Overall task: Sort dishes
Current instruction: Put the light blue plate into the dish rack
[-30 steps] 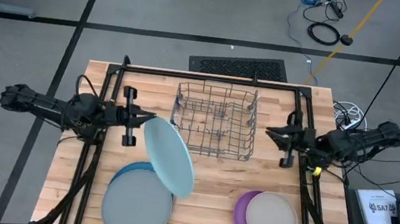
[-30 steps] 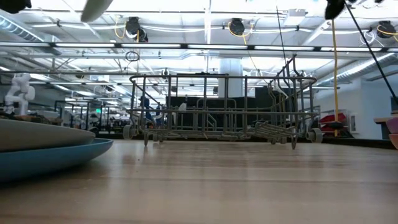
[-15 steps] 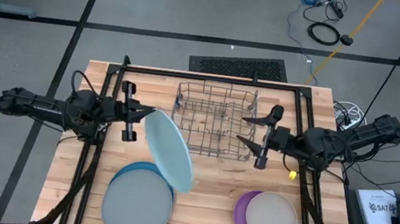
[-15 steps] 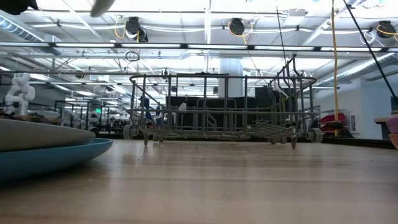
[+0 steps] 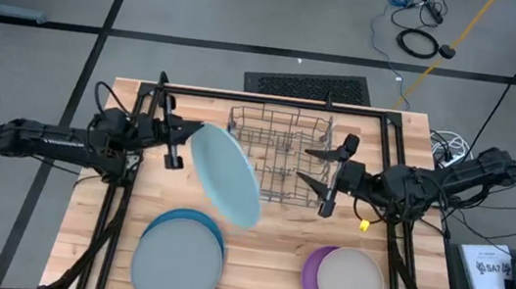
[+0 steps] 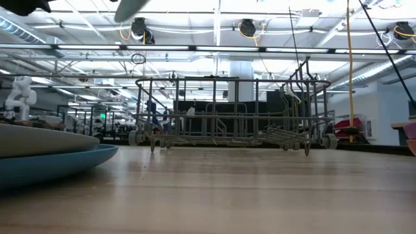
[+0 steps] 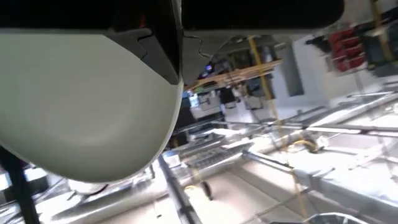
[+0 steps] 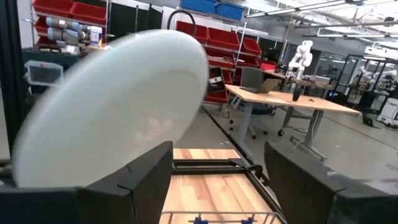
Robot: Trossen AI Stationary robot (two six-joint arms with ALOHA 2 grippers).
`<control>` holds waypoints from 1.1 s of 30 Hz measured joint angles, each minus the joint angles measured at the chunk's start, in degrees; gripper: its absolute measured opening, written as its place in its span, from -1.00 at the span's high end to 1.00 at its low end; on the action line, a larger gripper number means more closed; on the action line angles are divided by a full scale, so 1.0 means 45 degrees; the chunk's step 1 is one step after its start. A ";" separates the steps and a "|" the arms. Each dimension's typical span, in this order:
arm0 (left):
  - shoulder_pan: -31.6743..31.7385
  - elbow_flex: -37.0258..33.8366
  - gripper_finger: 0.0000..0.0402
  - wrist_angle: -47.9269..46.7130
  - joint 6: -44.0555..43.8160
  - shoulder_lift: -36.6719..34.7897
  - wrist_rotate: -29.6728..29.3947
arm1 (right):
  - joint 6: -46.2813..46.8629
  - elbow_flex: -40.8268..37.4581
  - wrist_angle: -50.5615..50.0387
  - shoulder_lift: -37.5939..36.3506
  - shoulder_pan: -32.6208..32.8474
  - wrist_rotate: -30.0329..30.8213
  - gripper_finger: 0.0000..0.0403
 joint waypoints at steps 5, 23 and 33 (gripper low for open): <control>0.0381 0.0426 1.00 -0.0073 0.0075 0.0468 -0.0258 | 0.0147 0.0817 0.0031 0.0697 0.0000 0.0018 -0.23; 0.0471 0.0642 1.00 -0.0073 0.1111 0.0834 -0.1717 | 0.1797 0.3512 -0.1483 0.2996 -0.0516 0.0224 -0.24; 0.0471 0.0642 1.00 -0.0069 0.1125 0.0829 -0.1708 | 0.2730 0.4195 -0.2188 0.3765 -0.1052 0.0387 -0.01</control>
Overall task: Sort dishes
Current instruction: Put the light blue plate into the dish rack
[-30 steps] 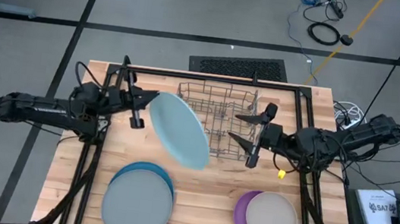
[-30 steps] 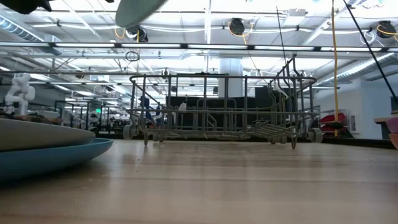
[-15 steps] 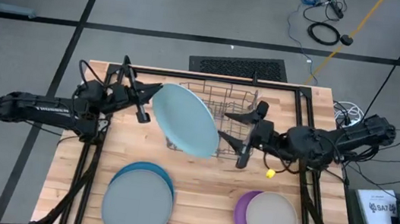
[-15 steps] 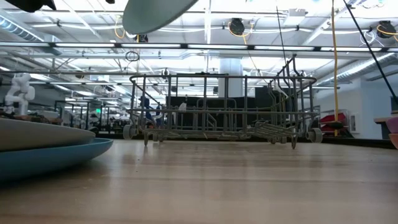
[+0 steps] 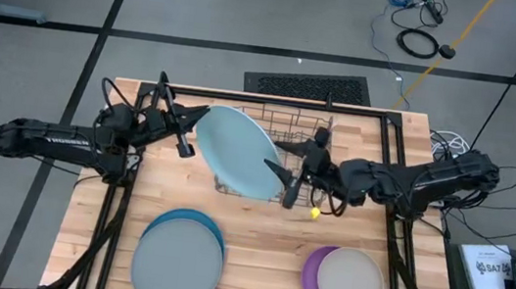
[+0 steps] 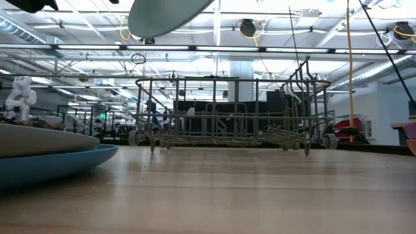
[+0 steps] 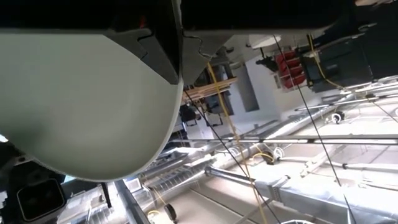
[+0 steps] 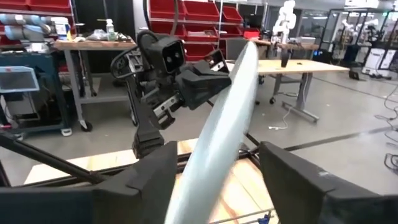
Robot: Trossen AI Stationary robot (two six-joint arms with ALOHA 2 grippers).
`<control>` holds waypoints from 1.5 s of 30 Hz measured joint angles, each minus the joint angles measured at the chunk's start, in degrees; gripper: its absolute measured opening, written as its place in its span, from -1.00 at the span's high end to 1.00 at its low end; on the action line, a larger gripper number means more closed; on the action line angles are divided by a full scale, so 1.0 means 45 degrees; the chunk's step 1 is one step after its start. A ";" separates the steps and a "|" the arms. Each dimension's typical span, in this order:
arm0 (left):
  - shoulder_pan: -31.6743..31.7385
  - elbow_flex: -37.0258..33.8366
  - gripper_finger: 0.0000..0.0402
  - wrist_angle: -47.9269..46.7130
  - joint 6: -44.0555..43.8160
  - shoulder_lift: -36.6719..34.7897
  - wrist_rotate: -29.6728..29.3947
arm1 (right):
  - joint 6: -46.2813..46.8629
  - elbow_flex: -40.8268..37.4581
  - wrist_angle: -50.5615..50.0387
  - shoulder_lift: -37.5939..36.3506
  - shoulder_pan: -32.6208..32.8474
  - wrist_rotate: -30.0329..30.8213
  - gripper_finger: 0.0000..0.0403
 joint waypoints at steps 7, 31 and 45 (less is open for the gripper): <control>0.0000 0.0000 1.00 0.0092 0.0028 -0.0027 0.0011 | 0.0288 0.0000 0.0010 0.0033 -0.0304 0.0360 0.71; -0.0175 0.0015 0.28 0.0123 -0.1290 -0.0487 0.0069 | -0.0970 0.0005 0.0131 0.0059 -0.0366 0.1797 0.98; -0.0170 0.0010 -0.19 -0.0352 -0.3264 -0.2695 -0.0015 | -0.1003 -0.0019 0.0037 0.0059 -0.0352 0.3829 0.99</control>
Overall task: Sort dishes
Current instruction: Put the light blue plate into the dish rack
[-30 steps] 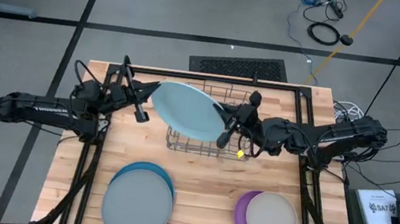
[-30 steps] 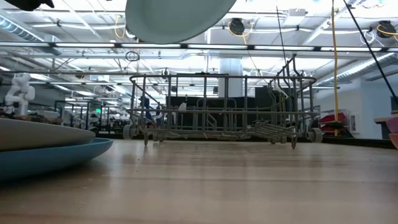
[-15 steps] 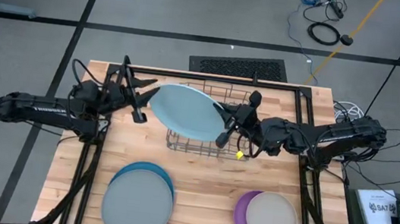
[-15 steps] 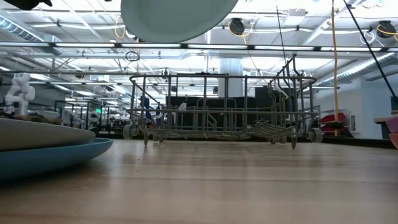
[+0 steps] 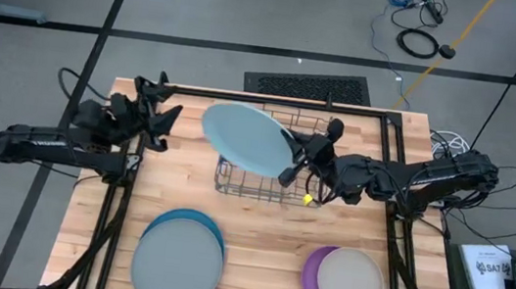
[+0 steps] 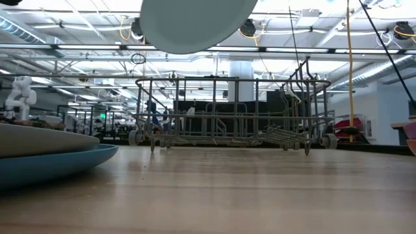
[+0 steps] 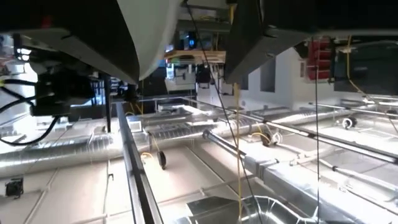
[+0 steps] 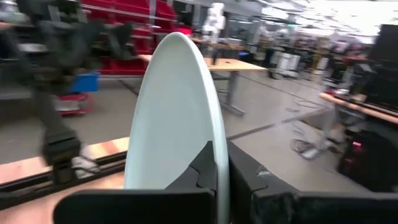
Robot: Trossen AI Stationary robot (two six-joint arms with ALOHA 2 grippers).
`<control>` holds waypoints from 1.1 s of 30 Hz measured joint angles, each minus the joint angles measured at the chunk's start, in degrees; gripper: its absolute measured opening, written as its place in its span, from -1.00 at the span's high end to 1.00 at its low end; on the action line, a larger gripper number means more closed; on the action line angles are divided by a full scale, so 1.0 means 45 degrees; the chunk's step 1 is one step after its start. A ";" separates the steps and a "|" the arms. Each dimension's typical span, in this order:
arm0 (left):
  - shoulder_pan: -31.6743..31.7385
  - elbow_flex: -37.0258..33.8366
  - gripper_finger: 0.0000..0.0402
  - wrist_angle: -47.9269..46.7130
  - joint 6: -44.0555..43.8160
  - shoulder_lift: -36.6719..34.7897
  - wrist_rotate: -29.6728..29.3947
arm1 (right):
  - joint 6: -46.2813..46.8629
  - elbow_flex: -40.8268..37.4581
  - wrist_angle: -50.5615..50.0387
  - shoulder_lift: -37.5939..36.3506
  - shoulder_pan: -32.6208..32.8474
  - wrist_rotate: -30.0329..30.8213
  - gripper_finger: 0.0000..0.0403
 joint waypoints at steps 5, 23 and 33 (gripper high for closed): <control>0.0000 0.0000 -0.19 -0.0222 -0.0209 -0.0515 -0.0006 | 0.0589 0.0000 -0.0204 -0.0005 0.0033 0.1613 0.99; 0.0000 0.0000 -0.19 -0.0854 -0.0214 -0.0620 -0.0148 | 0.2140 0.0000 0.0911 0.1929 0.0262 0.5964 0.99; 0.0000 -0.0002 -0.19 -0.1100 -0.0214 -0.0617 -0.0184 | -0.0876 0.0000 0.5810 0.4109 0.0253 0.7794 0.99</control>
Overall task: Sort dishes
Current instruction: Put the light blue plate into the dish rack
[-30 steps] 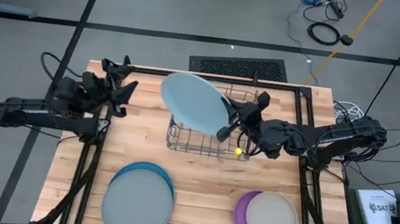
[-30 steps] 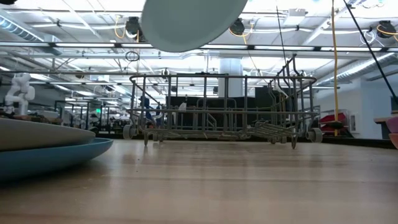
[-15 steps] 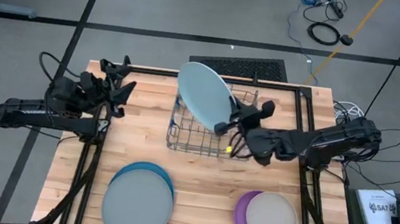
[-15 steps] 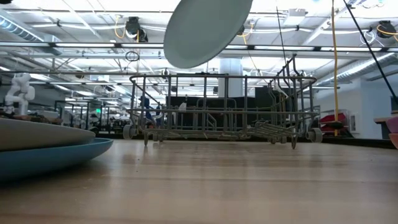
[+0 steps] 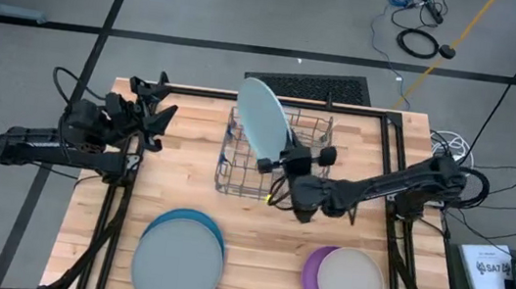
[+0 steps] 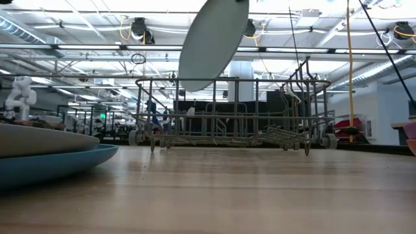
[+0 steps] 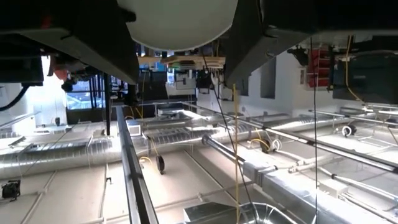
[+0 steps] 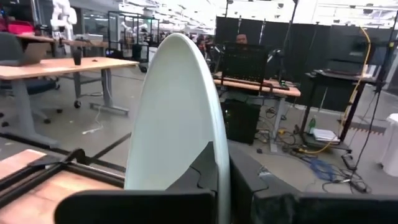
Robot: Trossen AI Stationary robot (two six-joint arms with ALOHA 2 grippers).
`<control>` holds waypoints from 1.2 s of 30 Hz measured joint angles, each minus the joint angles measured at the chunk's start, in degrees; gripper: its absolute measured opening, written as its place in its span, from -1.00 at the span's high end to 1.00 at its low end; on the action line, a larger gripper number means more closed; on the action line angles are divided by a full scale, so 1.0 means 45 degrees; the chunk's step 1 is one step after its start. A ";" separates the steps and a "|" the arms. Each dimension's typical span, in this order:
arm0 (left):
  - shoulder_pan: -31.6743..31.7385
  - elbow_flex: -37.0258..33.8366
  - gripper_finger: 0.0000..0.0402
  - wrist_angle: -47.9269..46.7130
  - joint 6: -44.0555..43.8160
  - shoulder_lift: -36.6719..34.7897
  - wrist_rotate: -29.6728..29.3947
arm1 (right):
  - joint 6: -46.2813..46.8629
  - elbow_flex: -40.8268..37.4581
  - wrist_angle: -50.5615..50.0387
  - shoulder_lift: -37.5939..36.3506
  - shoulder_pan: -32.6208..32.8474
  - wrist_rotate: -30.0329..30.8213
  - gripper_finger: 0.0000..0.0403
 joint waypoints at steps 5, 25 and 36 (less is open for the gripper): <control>0.0000 -0.0003 -0.19 -0.0005 0.0000 0.0000 0.0000 | -0.0933 0.0000 0.1791 0.0794 -0.0112 0.0013 0.99; 0.0000 -0.0003 -0.19 -0.0291 -0.0005 0.0000 0.0000 | -0.1580 0.0005 0.1510 0.0977 -0.0869 0.0009 0.99; 0.0000 -0.0008 -0.19 -0.0288 -0.0005 0.0030 0.0000 | -0.1190 0.0010 0.1192 0.1615 -0.0865 -0.0026 0.99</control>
